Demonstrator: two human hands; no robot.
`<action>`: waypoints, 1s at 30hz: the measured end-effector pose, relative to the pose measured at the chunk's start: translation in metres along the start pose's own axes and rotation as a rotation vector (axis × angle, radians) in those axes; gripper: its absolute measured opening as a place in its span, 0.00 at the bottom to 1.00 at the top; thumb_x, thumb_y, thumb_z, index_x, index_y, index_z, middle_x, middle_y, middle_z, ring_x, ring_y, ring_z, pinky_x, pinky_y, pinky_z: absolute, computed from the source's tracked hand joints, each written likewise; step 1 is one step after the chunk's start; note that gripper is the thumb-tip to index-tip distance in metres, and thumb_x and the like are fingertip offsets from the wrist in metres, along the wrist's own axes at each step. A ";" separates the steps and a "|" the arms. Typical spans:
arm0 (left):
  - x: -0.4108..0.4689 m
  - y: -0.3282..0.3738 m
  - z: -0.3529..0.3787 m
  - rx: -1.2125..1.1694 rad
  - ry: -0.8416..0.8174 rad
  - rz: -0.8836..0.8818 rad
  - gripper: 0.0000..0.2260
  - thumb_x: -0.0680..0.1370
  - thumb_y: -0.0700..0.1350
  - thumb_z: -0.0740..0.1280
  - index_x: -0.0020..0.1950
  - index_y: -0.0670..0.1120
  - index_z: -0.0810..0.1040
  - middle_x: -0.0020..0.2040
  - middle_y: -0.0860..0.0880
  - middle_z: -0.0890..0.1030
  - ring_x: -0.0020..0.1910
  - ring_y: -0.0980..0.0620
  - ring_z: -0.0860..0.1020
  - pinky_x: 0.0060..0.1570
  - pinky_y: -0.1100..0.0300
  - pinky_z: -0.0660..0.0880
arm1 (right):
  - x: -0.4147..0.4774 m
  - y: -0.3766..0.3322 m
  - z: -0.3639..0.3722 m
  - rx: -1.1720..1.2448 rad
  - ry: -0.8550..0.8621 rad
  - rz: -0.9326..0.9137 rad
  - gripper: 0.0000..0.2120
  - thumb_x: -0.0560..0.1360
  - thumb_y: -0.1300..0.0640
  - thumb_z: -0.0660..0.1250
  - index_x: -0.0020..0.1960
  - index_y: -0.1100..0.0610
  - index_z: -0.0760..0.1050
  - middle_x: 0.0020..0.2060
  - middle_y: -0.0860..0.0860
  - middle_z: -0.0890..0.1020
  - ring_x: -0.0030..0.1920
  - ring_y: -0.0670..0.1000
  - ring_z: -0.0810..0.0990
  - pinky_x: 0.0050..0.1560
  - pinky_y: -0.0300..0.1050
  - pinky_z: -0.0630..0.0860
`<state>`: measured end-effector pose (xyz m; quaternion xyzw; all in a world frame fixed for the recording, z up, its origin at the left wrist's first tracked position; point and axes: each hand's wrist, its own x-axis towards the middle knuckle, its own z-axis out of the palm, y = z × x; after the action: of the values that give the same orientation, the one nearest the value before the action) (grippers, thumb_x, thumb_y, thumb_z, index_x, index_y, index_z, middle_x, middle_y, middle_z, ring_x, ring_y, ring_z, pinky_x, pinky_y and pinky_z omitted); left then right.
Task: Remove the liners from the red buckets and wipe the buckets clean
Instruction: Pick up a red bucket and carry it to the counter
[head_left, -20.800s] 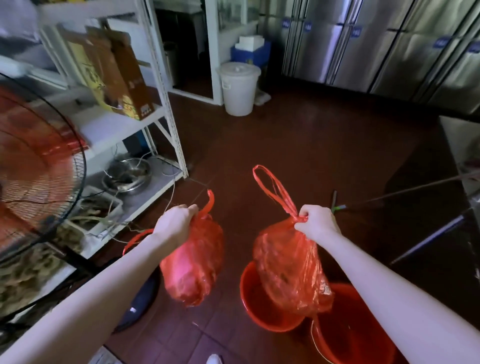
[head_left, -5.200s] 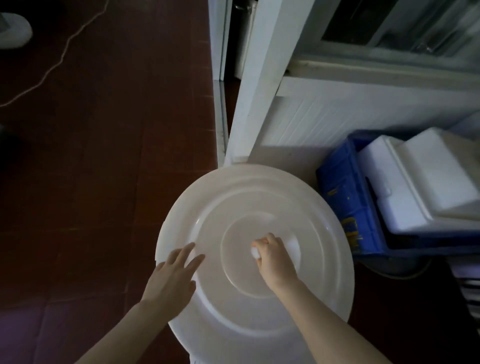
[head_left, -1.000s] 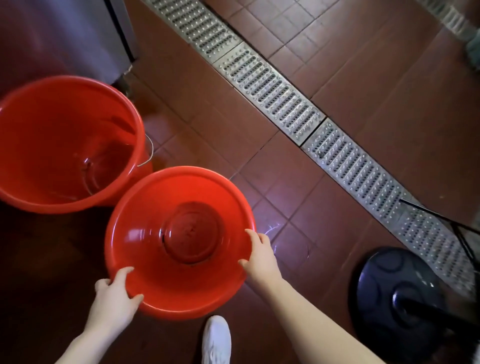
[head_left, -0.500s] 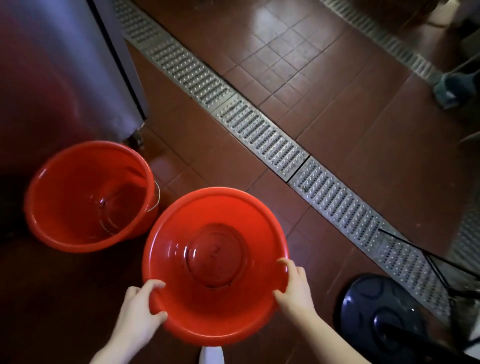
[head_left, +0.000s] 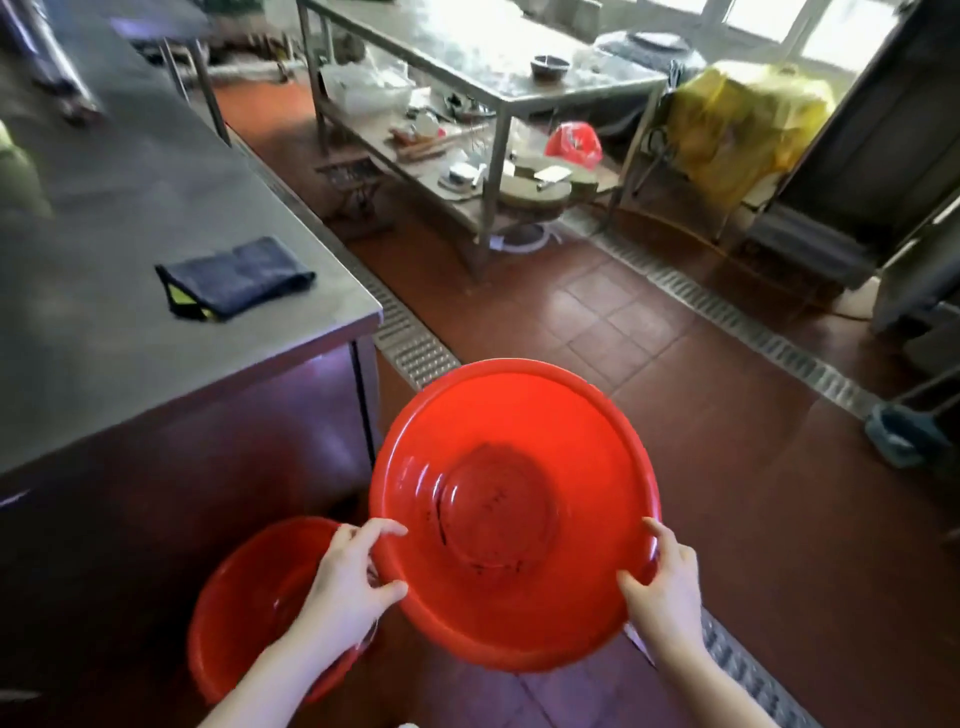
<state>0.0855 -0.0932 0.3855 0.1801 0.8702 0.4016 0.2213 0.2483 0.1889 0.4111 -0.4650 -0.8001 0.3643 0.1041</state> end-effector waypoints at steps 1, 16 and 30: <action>0.014 0.014 -0.018 -0.015 0.030 0.027 0.26 0.67 0.39 0.78 0.54 0.65 0.74 0.48 0.53 0.72 0.40 0.55 0.77 0.46 0.66 0.76 | 0.013 -0.026 -0.006 0.016 0.015 -0.023 0.30 0.67 0.68 0.70 0.67 0.51 0.70 0.54 0.54 0.70 0.51 0.57 0.76 0.57 0.53 0.73; 0.214 0.143 -0.233 -0.179 0.536 0.203 0.29 0.64 0.35 0.79 0.52 0.66 0.76 0.51 0.52 0.75 0.41 0.56 0.80 0.44 0.67 0.76 | 0.240 -0.368 -0.028 0.179 -0.006 -0.610 0.34 0.65 0.70 0.70 0.68 0.52 0.71 0.54 0.53 0.70 0.51 0.50 0.73 0.55 0.43 0.70; 0.299 0.153 -0.305 -0.183 1.029 -0.176 0.24 0.66 0.37 0.79 0.57 0.51 0.77 0.52 0.48 0.78 0.46 0.50 0.78 0.48 0.58 0.76 | 0.399 -0.599 0.133 0.215 -0.527 -0.977 0.33 0.67 0.70 0.69 0.70 0.53 0.70 0.57 0.51 0.68 0.55 0.50 0.73 0.59 0.39 0.67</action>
<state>-0.3057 -0.0408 0.6094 -0.1339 0.8394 0.4925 -0.1869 -0.4373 0.2704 0.6546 0.0792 -0.8797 0.4571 0.1042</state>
